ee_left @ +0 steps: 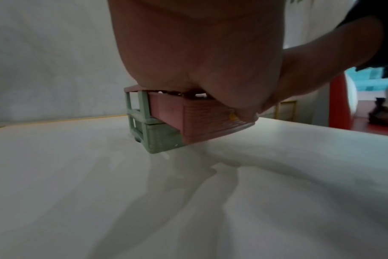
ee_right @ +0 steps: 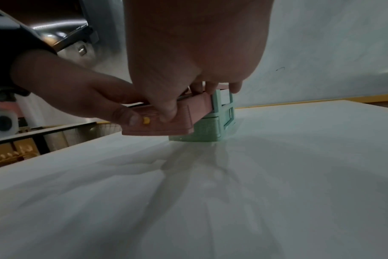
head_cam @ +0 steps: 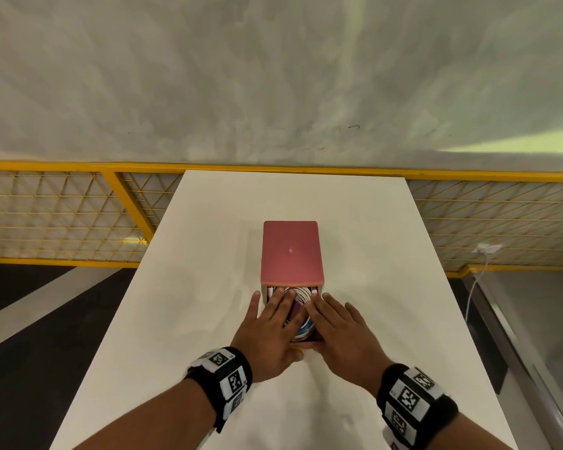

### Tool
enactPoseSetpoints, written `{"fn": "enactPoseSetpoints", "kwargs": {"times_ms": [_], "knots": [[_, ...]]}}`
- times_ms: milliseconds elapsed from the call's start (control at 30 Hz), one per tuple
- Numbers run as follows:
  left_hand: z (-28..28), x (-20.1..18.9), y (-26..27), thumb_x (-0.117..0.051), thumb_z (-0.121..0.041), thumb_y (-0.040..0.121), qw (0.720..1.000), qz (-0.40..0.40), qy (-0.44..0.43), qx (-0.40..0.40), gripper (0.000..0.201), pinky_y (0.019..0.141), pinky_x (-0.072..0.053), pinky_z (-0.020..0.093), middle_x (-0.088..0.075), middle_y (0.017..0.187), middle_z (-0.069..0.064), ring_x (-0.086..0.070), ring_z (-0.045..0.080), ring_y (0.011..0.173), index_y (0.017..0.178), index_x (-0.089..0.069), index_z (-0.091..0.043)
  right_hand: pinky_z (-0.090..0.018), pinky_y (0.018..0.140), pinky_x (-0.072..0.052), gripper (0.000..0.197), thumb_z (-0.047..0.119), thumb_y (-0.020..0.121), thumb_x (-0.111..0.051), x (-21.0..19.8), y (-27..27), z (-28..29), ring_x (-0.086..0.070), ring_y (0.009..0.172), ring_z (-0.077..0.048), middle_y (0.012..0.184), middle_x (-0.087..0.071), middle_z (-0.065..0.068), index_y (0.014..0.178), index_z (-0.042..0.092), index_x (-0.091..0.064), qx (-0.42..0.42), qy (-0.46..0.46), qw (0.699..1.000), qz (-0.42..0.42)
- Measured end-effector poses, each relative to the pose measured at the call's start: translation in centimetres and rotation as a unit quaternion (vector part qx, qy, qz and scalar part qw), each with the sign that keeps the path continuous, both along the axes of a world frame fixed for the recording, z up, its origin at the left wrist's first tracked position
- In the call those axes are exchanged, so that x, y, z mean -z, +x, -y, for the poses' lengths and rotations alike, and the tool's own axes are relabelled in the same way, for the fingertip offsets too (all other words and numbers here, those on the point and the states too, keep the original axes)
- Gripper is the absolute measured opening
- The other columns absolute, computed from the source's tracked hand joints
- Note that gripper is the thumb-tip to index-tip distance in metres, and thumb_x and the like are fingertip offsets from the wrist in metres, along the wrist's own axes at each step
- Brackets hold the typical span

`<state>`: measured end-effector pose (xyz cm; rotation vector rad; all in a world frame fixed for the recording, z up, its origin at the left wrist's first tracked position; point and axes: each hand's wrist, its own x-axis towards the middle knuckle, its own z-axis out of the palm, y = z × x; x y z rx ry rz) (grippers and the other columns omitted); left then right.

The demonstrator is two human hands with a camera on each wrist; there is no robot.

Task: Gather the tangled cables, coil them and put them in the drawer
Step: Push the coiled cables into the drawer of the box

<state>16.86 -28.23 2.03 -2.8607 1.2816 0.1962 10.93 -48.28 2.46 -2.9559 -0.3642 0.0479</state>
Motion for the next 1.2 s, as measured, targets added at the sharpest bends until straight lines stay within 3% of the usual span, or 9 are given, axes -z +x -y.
{"fn": "enactPoseSetpoints", "kwargs": {"times_ms": [200,300,400,500,633,733,833,1000,1200], "knots": [[0.0,-0.8,0.4,-0.056,-0.063,0.079,0.996,0.017,-0.079,-0.036,0.085,0.097,-0.042,0.063,-0.048,0.141,0.015,-0.049,0.038,0.127,0.148,-0.039,-0.016,-0.042,0.096,-0.052,0.063,0.034,0.083,-0.054,0.2,1.3,0.2,-0.046,0.136,-0.026,0.147,-0.049,-0.005,0.142,0.016,-0.045,0.017,0.076,0.996,0.033],[-0.6,-0.9,1.4,-0.068,-0.071,0.065,0.971,-0.046,-0.167,-0.167,0.122,0.113,-0.028,0.057,-0.024,0.155,0.016,-0.023,0.036,0.144,0.155,-0.013,-0.009,-0.039,0.113,-0.036,0.082,0.026,0.083,-0.065,1.2,1.6,-0.2,-0.027,0.145,-0.023,0.157,-0.028,-0.006,0.153,0.013,-0.024,0.117,0.213,0.969,0.03],[-1.4,-0.2,2.6,-0.088,-0.054,0.056,0.896,-0.256,-0.269,-0.243,0.147,0.122,-0.017,0.04,0.004,0.16,-0.005,0.002,0.017,0.15,0.155,0.013,-0.013,-0.026,0.117,-0.016,0.112,0.033,0.076,-0.079,1.3,1.8,0.2,-0.009,0.149,-0.013,0.162,-0.009,-0.001,0.156,0.013,-0.003,0.24,0.379,0.888,-0.099],[-1.7,0.6,3.1,-0.093,-0.032,0.054,0.839,-0.348,-0.345,-0.237,0.117,0.107,-0.045,0.035,-0.046,0.147,-0.008,-0.046,0.005,0.134,0.146,-0.022,-0.045,-0.016,0.105,-0.029,0.111,0.023,0.069,-0.086,0.6,2.3,0.8,-0.03,0.14,-0.005,0.155,-0.029,0.013,0.154,0.029,-0.015,0.26,0.437,0.843,-0.176],[-1.6,-0.3,3.6,-0.086,-0.007,0.066,0.84,-0.305,-0.372,-0.253,0.085,0.077,-0.038,-0.004,-0.057,0.112,-0.026,-0.05,-0.029,0.099,0.115,-0.037,-0.056,0.004,0.074,-0.037,0.08,0.015,0.075,-0.079,0.4,3.6,1.1,-0.051,0.101,0.016,0.111,-0.046,0.042,0.114,0.066,-0.031,0.206,0.418,0.868,-0.171],[-1.7,0.4,3.9,-0.085,-0.008,0.068,0.83,-0.288,-0.393,-0.272,0.08,0.077,-0.04,-0.002,-0.061,0.108,-0.029,-0.054,-0.026,0.097,0.115,-0.043,-0.058,-0.001,0.086,-0.036,0.075,0.019,0.074,-0.08,1.2,3.9,0.9,-0.049,0.109,0.02,0.117,-0.05,0.039,0.123,0.059,-0.039,0.213,0.434,0.864,-0.142],[-1.5,1.5,3.8,-0.085,-0.022,0.068,0.811,-0.274,-0.413,-0.31,0.074,0.092,-0.045,0.013,-0.067,0.118,-0.023,-0.059,-0.012,0.109,0.13,-0.053,-0.048,-0.018,0.098,-0.041,0.063,0.023,0.077,-0.078,2.0,4.2,0.6,-0.053,0.115,0.006,0.125,-0.058,0.025,0.132,0.04,-0.052,0.239,0.439,0.859,-0.106],[-0.1,2.1,4.3,-0.077,-0.015,0.079,0.777,-0.219,-0.45,-0.382,0.04,0.093,-0.052,0.023,-0.074,0.105,-0.017,-0.065,-0.007,0.101,0.115,-0.069,-0.032,-0.027,0.088,-0.053,0.027,0.02,0.082,-0.071,2.7,5.5,-0.3,-0.065,0.094,0.004,0.097,-0.072,0.019,0.095,0.043,-0.066,0.301,0.447,0.843,-0.013],[0.4,2.7,5.2,-0.073,-0.011,0.08,0.748,-0.203,-0.469,-0.423,0.027,0.091,-0.056,0.036,-0.076,0.093,-0.014,-0.07,0.002,0.093,0.099,-0.074,-0.029,-0.032,0.083,-0.054,0.013,0.022,0.084,-0.068,3.2,6.1,-1.2,-0.064,0.087,0.001,0.09,-0.071,0.017,0.092,0.031,-0.07,0.35,0.413,0.841,0.028]]}}
